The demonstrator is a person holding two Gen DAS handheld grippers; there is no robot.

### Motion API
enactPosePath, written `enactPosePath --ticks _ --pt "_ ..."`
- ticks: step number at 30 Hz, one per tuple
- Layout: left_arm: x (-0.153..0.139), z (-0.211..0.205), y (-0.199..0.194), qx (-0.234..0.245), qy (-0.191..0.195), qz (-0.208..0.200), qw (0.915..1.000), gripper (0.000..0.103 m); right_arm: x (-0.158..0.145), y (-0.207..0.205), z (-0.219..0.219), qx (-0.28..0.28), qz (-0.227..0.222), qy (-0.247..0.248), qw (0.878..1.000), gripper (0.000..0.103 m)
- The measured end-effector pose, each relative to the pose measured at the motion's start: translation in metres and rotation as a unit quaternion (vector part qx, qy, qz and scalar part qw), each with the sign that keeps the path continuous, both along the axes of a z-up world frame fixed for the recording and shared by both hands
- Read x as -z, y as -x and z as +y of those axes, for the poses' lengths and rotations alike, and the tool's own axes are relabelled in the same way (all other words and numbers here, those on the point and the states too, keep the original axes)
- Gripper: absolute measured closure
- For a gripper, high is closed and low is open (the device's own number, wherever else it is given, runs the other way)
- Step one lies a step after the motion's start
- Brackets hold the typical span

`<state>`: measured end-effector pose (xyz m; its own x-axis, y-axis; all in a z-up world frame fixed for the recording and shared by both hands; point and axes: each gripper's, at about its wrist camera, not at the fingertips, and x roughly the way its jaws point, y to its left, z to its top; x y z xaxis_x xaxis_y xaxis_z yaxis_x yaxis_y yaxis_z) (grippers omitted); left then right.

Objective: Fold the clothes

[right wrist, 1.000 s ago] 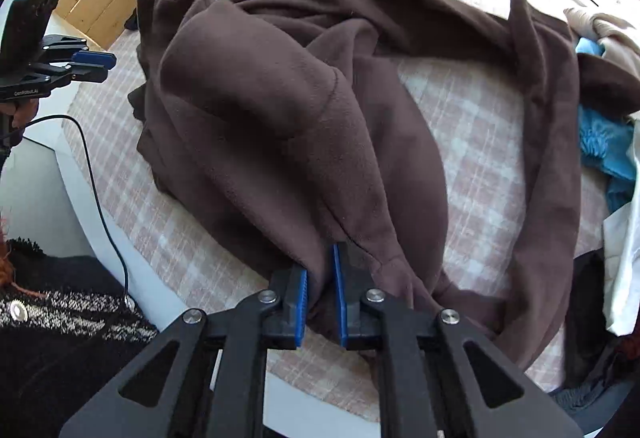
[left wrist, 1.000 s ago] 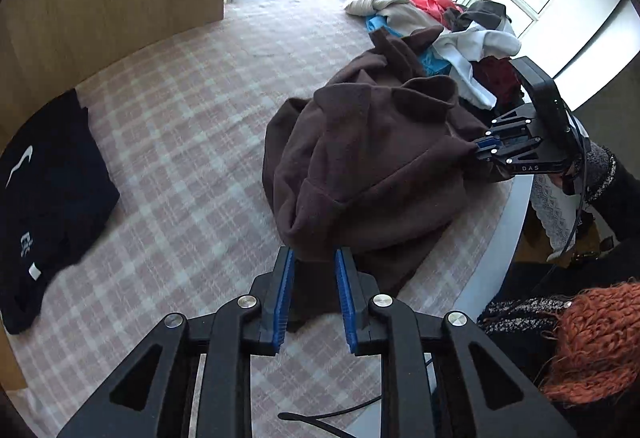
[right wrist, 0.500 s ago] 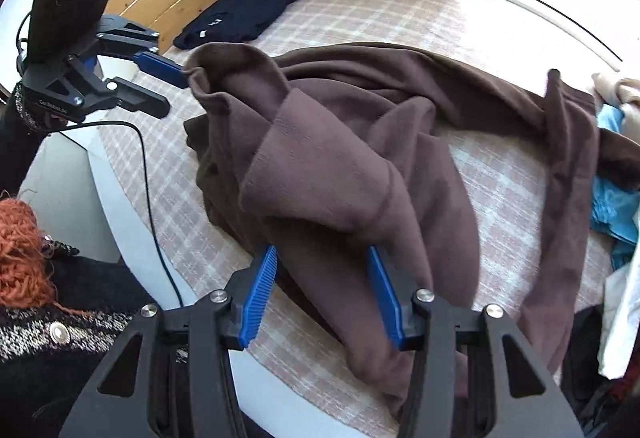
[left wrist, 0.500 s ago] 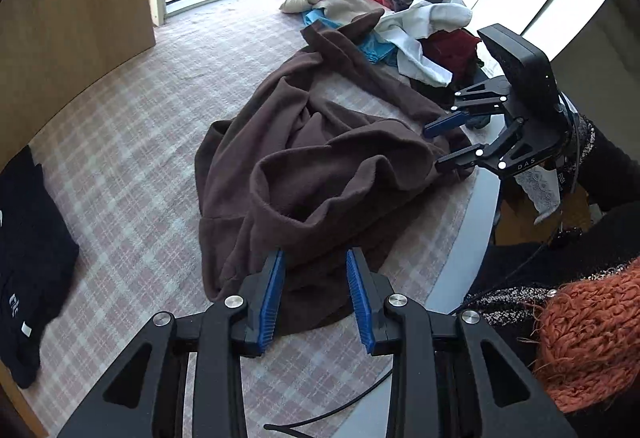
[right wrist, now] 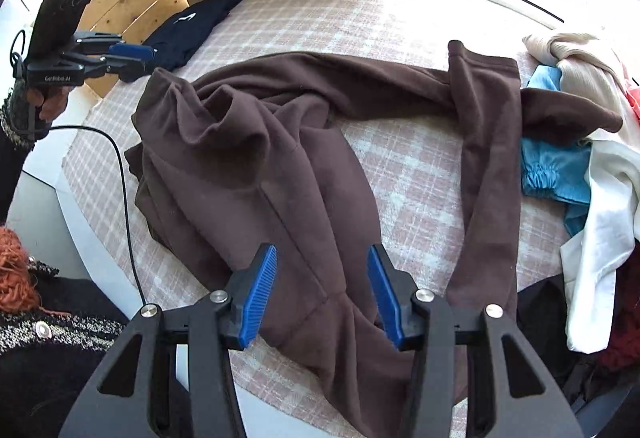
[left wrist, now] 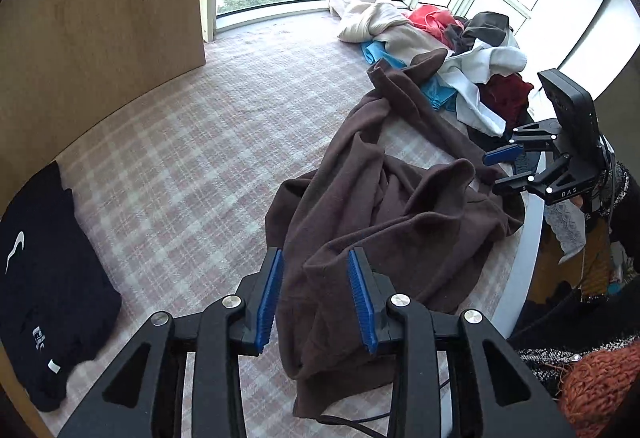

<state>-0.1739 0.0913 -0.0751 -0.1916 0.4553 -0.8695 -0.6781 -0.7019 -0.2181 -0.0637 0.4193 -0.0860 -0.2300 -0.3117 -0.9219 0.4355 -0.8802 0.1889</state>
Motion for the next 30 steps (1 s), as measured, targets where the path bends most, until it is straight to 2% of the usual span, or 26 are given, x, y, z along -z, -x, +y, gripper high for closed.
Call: enactPosePath --ticks 5,6,7,8,9,11,14,16,18,22,27,29,30 --pt "0.006 -0.021 -0.007 -0.017 0.006 -0.011 0.9998 0.071 0.027 -0.007 -0.012 -0.017 -0.024 -0.011 1.000 0.056" --pt "0.006 -0.023 -0.009 -0.018 0.006 -0.012 0.9997 0.071 0.030 -0.006 -0.013 -0.015 -0.024 -0.012 1.000 0.059" --pt "0.006 -0.025 -0.010 -0.018 0.005 -0.014 0.9997 0.071 0.032 -0.006 -0.012 -0.013 -0.027 -0.011 0.999 0.077" --pt "0.007 -0.027 -0.012 -0.018 0.004 -0.015 0.9997 0.071 0.033 -0.005 -0.011 -0.012 -0.034 -0.008 0.999 0.089" --pt "0.007 -0.027 -0.014 -0.015 0.005 -0.016 0.9997 0.071 0.032 -0.006 -0.010 -0.011 -0.037 -0.008 0.999 0.095" --pt "0.008 -0.028 -0.017 -0.009 0.009 -0.016 0.9998 0.070 0.018 -0.012 -0.009 -0.019 -0.024 -0.019 0.999 0.096" --pt "0.008 -0.027 -0.023 0.007 0.015 -0.015 0.9998 0.070 -0.018 -0.017 0.015 -0.002 0.000 -0.025 1.000 0.096" --pt "0.007 -0.022 -0.029 0.030 0.017 -0.010 0.9993 0.067 -0.037 -0.018 0.043 0.038 0.003 -0.019 0.999 0.096" --pt "0.005 -0.015 -0.034 0.054 0.018 -0.007 0.9983 0.062 -0.045 -0.021 0.066 0.077 0.008 -0.035 0.996 0.096" --pt "0.004 0.014 -0.047 0.116 0.023 -0.003 0.9930 0.062 -0.035 -0.031 0.081 0.107 -0.006 -0.037 0.994 0.096" --pt "-0.005 0.054 -0.054 0.195 0.045 0.017 0.9796 0.061 -0.017 -0.045 0.087 0.109 -0.025 -0.044 0.993 0.096" --pt "-0.007 0.063 -0.050 0.212 0.048 0.016 0.9759 0.054 -0.013 -0.056 0.096 0.126 -0.030 -0.054 0.990 0.096" --pt "-0.008 0.068 -0.048 0.220 0.049 0.015 0.9742 0.053 -0.010 -0.062 0.103 0.142 -0.036 -0.064 0.987 0.096"
